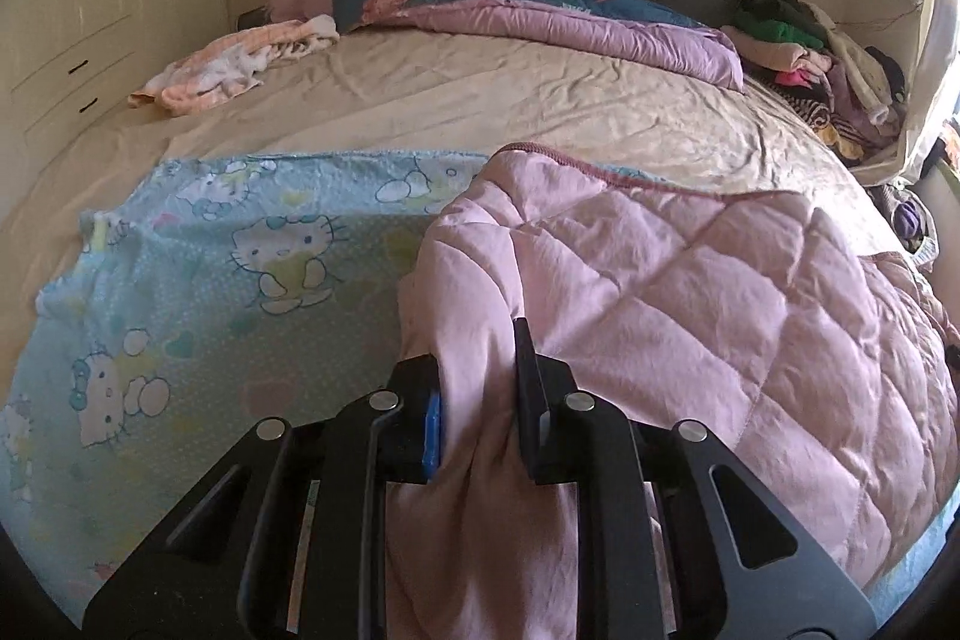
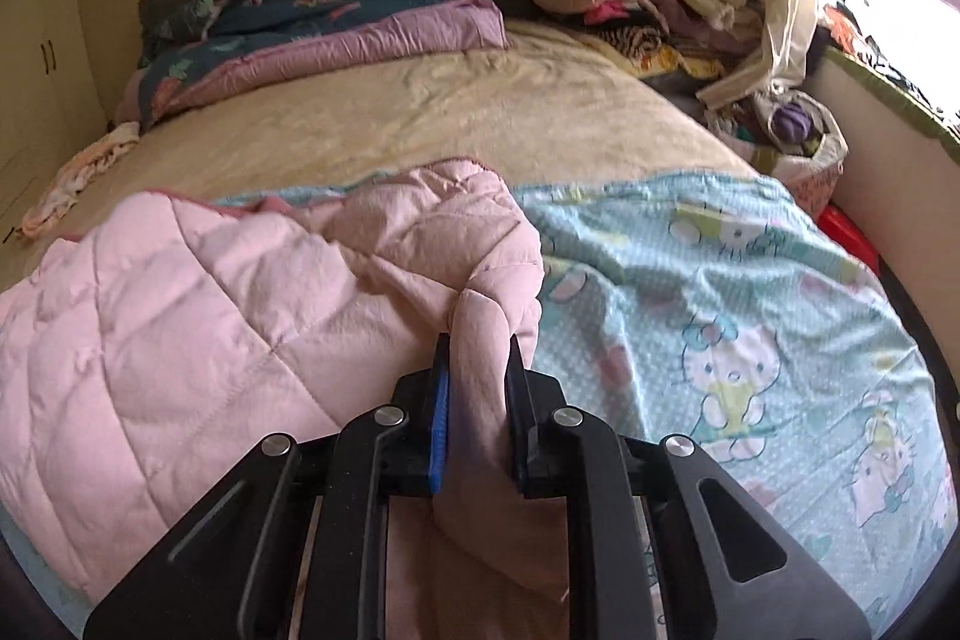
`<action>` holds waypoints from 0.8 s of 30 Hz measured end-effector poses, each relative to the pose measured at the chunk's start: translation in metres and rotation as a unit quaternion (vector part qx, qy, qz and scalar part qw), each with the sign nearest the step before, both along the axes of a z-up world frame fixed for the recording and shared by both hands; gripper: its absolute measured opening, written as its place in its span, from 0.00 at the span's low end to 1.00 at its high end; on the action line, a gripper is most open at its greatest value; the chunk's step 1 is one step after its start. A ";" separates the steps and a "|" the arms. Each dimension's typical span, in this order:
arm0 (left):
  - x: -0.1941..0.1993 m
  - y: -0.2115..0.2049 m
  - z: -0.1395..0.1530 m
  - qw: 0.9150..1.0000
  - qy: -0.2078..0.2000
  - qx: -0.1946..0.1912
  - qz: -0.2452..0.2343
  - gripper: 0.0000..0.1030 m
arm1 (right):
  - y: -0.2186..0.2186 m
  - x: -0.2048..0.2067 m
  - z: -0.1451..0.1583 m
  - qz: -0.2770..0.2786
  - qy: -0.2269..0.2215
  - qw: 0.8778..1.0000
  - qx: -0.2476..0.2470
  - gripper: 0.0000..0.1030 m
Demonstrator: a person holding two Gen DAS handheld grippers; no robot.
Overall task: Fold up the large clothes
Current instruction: 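Close both tools on the folded edge of the jacket, then open both tools and release the folded jacket edge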
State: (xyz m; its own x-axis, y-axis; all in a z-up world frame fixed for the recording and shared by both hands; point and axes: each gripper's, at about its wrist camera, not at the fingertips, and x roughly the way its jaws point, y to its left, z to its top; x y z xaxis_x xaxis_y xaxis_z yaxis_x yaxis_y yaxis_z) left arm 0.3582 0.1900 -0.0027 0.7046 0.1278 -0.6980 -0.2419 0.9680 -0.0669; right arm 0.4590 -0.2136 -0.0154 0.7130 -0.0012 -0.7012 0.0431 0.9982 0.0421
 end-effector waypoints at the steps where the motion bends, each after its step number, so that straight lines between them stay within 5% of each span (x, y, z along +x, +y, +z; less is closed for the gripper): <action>1: 0.001 -0.001 -0.001 1.000 0.001 -0.001 0.001 0.12 | 0.002 0.000 -0.002 0.000 0.002 1.000 0.000 0.14; 16: 0.006 0.002 -0.011 1.000 0.016 0.004 0.012 0.18 | -0.001 0.000 -0.019 -0.015 0.033 0.999 0.013 0.25; 19: 0.003 0.002 -0.010 1.000 0.020 0.005 0.011 0.22 | -0.005 -0.004 -0.021 -0.019 0.036 0.999 0.021 0.36; 24: -0.011 0.010 0.001 1.000 0.017 -0.006 0.021 0.55 | -0.016 -0.025 -0.010 -0.031 0.021 0.998 0.059 0.84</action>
